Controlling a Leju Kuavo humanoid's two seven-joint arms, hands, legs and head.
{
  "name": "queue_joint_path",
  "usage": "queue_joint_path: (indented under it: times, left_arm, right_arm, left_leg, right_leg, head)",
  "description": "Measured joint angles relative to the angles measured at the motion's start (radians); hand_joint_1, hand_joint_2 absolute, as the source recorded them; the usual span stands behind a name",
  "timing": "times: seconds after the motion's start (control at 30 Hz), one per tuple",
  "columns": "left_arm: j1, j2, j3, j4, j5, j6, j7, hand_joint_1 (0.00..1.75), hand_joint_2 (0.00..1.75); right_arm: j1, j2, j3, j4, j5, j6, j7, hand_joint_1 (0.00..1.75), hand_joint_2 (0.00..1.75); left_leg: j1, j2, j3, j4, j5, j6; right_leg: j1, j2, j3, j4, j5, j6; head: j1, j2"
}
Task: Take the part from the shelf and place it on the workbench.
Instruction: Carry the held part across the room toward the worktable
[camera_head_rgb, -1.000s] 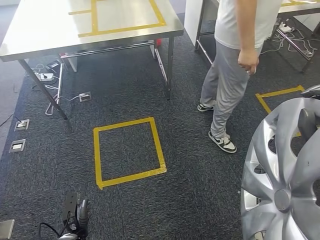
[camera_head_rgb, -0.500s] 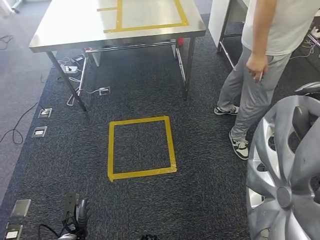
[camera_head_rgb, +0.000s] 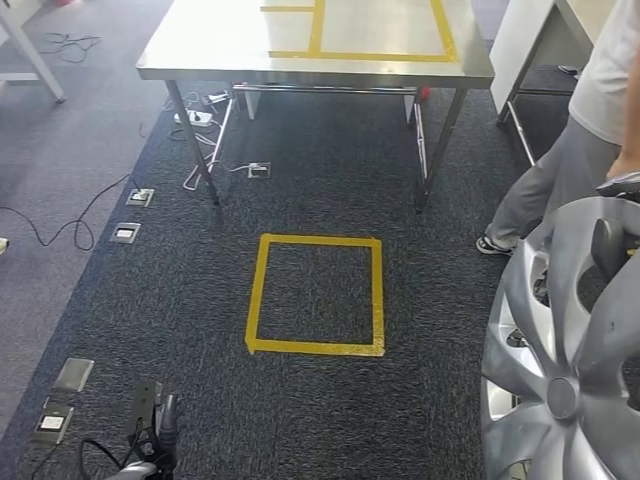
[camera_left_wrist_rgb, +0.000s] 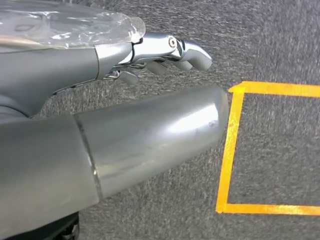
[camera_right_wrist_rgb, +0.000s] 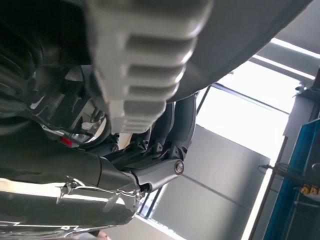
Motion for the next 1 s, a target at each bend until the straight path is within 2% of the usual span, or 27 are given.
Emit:
queue_joint_path:
  times: [0.03, 0.07, 0.1, 0.13, 0.17, 0.2, 0.27, 0.33, 0.37, 0.4, 0.43, 0.47, 0.53, 0.57, 0.6, 0.7, 0.73, 0.77, 0.8, 0.87, 0.9, 0.93, 0.97, 1.0]
  left_arm:
    - [-0.001, -0.002, 0.000, 0.000, 0.000, 0.000, 0.001, 0.00, 0.00]
    - [-0.002, -0.003, 0.000, 0.000, 0.000, 0.000, 0.001, 0.00, 0.00]
    - [-0.002, -0.003, 0.000, 0.000, -0.001, 0.000, 0.002, 0.00, 0.00]
    - [-0.002, -0.003, 0.000, 0.000, -0.001, 0.000, 0.002, 0.00, 0.00]
    - [-0.001, 0.000, 0.000, 0.000, -0.002, 0.000, 0.003, 0.00, 0.00]
    - [0.000, 0.000, 0.000, 0.000, -0.003, 0.000, 0.004, 0.00, 0.00]
    - [-0.001, 0.002, 0.000, 0.000, -0.003, 0.000, 0.005, 0.00, 0.00]
    - [-0.005, 0.003, 0.000, 0.000, -0.003, 0.000, 0.006, 0.00, 0.00]
    - [-0.005, 0.002, 0.000, 0.000, -0.003, 0.000, 0.007, 0.00, 0.00]
    - [-0.004, 0.002, 0.000, 0.000, -0.003, 0.000, 0.007, 0.00, 0.00]
    - [-0.003, 0.002, 0.000, 0.000, -0.003, 0.000, 0.008, 0.00, 0.00]
    - [-0.003, 0.002, 0.000, 0.000, -0.003, 0.000, 0.008, 0.00, 0.00]
    - [-0.004, 0.004, 0.000, 0.000, -0.003, -0.002, 0.008, 0.00, 0.00]
    - [-0.004, 0.004, 0.000, 0.000, -0.003, -0.003, 0.008, 0.00, 0.00]
    - [-0.005, 0.004, 0.000, 0.000, -0.003, -0.004, 0.008, 0.00, 0.00]
    - [-0.002, 0.003, 0.000, 0.000, -0.003, -0.007, 0.008, 0.00, 0.00]
    - [-0.002, 0.003, 0.000, 0.000, -0.002, -0.007, 0.008, 0.00, 0.00]
    - [-0.002, 0.003, 0.000, 0.000, -0.002, -0.007, 0.008, 0.00, 0.00]
    - [-0.002, 0.004, 0.000, 0.000, -0.002, -0.007, 0.008, 0.00, 0.00]
    - [-0.002, 0.003, 0.000, 0.000, -0.002, -0.007, 0.008, 0.00, 0.00]
    - [-0.002, 0.003, 0.000, 0.000, -0.002, -0.007, 0.008, 0.00, 0.00]
    - [-0.002, 0.003, 0.000, 0.000, -0.002, -0.007, 0.008, 0.00, 0.00]
    - [-0.002, 0.003, 0.000, 0.000, -0.002, -0.007, 0.008, 0.00, 0.00]
    - [-0.002, 0.002, 0.000, 0.000, -0.002, -0.007, 0.008, 0.00, 0.00]
  right_arm:
    - [0.000, 0.001, 0.000, 0.002, 0.000, 0.001, -0.002, 1.75, 1.75]
    - [-0.001, 0.002, -0.001, 0.004, 0.000, 0.001, -0.003, 1.75, 1.75]
    - [-0.002, 0.003, -0.001, 0.006, 0.000, 0.002, -0.005, 1.75, 1.75]
    - [-0.002, 0.003, -0.002, 0.007, 0.000, 0.002, -0.006, 1.75, 1.75]
    - [-0.003, 0.004, -0.002, 0.007, 0.000, 0.003, -0.007, 1.75, 1.75]
    - [-0.003, 0.005, -0.002, 0.008, 0.000, 0.003, -0.008, 1.75, 1.75]
    - [-0.003, 0.006, -0.002, 0.008, 0.000, 0.003, -0.009, 1.75, 1.75]
    - [-0.002, 0.008, -0.003, 0.010, 0.000, 0.003, -0.010, 1.75, 1.75]
    - [0.000, 0.008, -0.003, 0.011, 0.001, 0.003, -0.010, 1.75, 1.75]
    - [0.001, 0.008, -0.003, 0.012, 0.001, 0.003, -0.010, 1.75, 1.75]
    - [0.003, 0.009, -0.003, 0.013, 0.002, 0.003, -0.010, 1.75, 1.75]
    - [0.003, 0.010, -0.003, 0.014, 0.002, 0.003, -0.011, 1.75, 1.75]
    - [0.003, 0.012, -0.003, 0.016, 0.003, 0.004, -0.011, 1.75, 1.75]
    - [0.002, 0.012, -0.003, 0.016, 0.003, 0.004, -0.012, 1.75, 1.75]
    - [0.001, 0.012, -0.004, 0.016, 0.003, 0.005, -0.012, 1.75, 1.75]
    - [0.000, 0.012, -0.004, 0.017, 0.003, 0.007, -0.014, 1.75, 1.75]
    - [0.001, 0.012, -0.004, 0.017, 0.003, 0.007, -0.014, 1.75, 1.75]
    - [0.000, 0.012, -0.004, 0.018, 0.003, 0.007, -0.015, 1.75, 1.75]
    - [0.000, 0.012, -0.005, 0.018, 0.003, 0.007, -0.015, 1.75, 1.75]
    - [0.002, 0.012, -0.005, 0.019, 0.003, 0.007, -0.015, 1.75, 1.75]
    - [0.004, 0.012, -0.005, 0.020, 0.003, 0.007, -0.015, 1.75, 1.75]
    - [0.006, 0.012, -0.005, 0.022, 0.003, 0.007, -0.015, 1.75, 1.75]
    - [0.007, 0.012, -0.005, 0.022, 0.003, 0.007, -0.015, 1.75, 1.75]
    - [0.007, 0.012, -0.005, 0.023, 0.003, 0.007, -0.015, 1.75, 1.75]
  left_leg:
    - [-0.001, -0.011, 0.000, 0.001, 0.000, -0.001]
    - [0.000, -0.020, -0.002, 0.002, 0.001, -0.004]
    - [0.002, -0.029, -0.007, 0.002, 0.003, -0.009]
    - [0.004, -0.038, -0.012, 0.001, 0.006, -0.015]
    - [0.004, -0.048, -0.015, 0.000, 0.009, -0.021]
    - [0.003, -0.047, -0.017, 0.001, 0.008, -0.026]
    - [-0.001, -0.007, -0.041, 0.052, -0.024, -0.037]
    - [0.004, 0.045, -0.107, 0.181, -0.088, -0.048]
    - [0.009, 0.056, -0.141, 0.247, -0.112, -0.053]
    - [0.012, 0.061, -0.163, 0.286, -0.119, -0.057]
    - [0.016, 0.064, -0.165, 0.286, -0.108, -0.060]
    - [0.018, 0.069, -0.143, 0.244, -0.081, -0.062]
    - [0.019, 0.100, -0.066, 0.098, -0.018, -0.062]
    - [0.018, 0.111, -0.036, 0.041, 0.000, -0.058]
    - [0.016, 0.119, -0.020, 0.010, 0.006, -0.052]
    - [0.014, 0.097, -0.017, 0.002, 0.004, -0.030]
    - [0.015, 0.088, -0.015, 0.001, 0.004, -0.024]
    - [0.016, 0.081, -0.013, 0.000, 0.004, -0.018]
    - [0.016, 0.074, -0.011, -0.001, 0.003, -0.013]
    - [0.013, 0.058, -0.009, -0.001, 0.002, -0.008]
    - [0.012, 0.048, -0.008, 0.000, 0.001, -0.007]
    - [0.010, 0.037, -0.006, 0.000, 0.000, -0.006]
    - [0.009, 0.026, -0.003, 0.000, 0.000, -0.005]
    - [0.008, 0.015, 0.000, 0.001, -0.001, -0.006]
  right_leg:
    - [0.001, 0.021, 0.028, -0.069, 0.033, -0.008]
    - [0.002, 0.038, 0.051, -0.124, 0.051, -0.014]
    - [0.003, 0.051, 0.066, -0.156, 0.055, -0.019]
    - [0.004, 0.052, 0.073, -0.165, 0.052, -0.020]
    - [0.003, 0.043, 0.079, -0.174, 0.051, -0.021]
    - [0.000, 0.032, 0.085, -0.180, 0.054, -0.022]
    - [-0.007, 0.010, 0.095, -0.195, 0.060, -0.026]
    - [-0.008, -0.012, 0.098, -0.199, 0.061, -0.029]
    - [-0.007, -0.023, 0.098, -0.199, 0.060, -0.029]
    - [-0.007, -0.034, 0.098, -0.199, 0.059, -0.029]
    - [-0.008, -0.044, 0.099, -0.199, 0.057, -0.028]
    - [-0.009, -0.053, 0.100, -0.198, 0.055, -0.025]
    - [-0.007, -0.070, 0.104, -0.195, 0.048, -0.016]
    - [-0.004, -0.077, 0.105, -0.192, 0.043, -0.010]
    - [0.000, -0.084, 0.106, -0.190, 0.040, -0.005]
    - [0.000, -0.099, 0.110, -0.187, 0.028, 0.007]
    - [-0.003, -0.091, 0.105, -0.172, 0.014, 0.011]
    - [-0.005, -0.075, 0.090, -0.136, -0.009, 0.014]
    - [-0.007, -0.056, 0.063, -0.077, -0.040, 0.015]
    - [-0.005, -0.028, -0.009, 0.076, -0.102, 0.015]
    - [-0.004, -0.023, -0.037, 0.127, -0.112, 0.014]
    - [-0.004, -0.020, -0.048, 0.140, -0.102, 0.011]
    - [-0.004, -0.018, -0.038, 0.109, -0.072, 0.007]
    - [-0.004, -0.011, -0.012, 0.043, -0.028, 0.002]
  head:
    - [-0.001, 0.000]
    - [-0.001, 0.000]
    - [0.000, 0.000]
    - [0.000, 0.000]
    - [0.001, 0.000]
    - [0.002, 0.000]
    - [-0.005, 0.000]
    - [-0.012, 0.000]
    - [-0.014, 0.000]
    - [-0.015, 0.000]
    - [-0.016, 0.000]
    - [-0.017, 0.000]
    - [-0.021, 0.000]
    - [-0.022, 0.000]
    - [-0.021, 0.000]
    - [-0.014, 0.000]
    - [-0.012, 0.000]
    - [-0.009, 0.000]
    - [-0.006, 0.000]
    - [-0.001, 0.000]
    - [0.000, 0.000]
    - [0.000, 0.000]
    - [0.001, 0.000]
    - [0.001, 0.000]
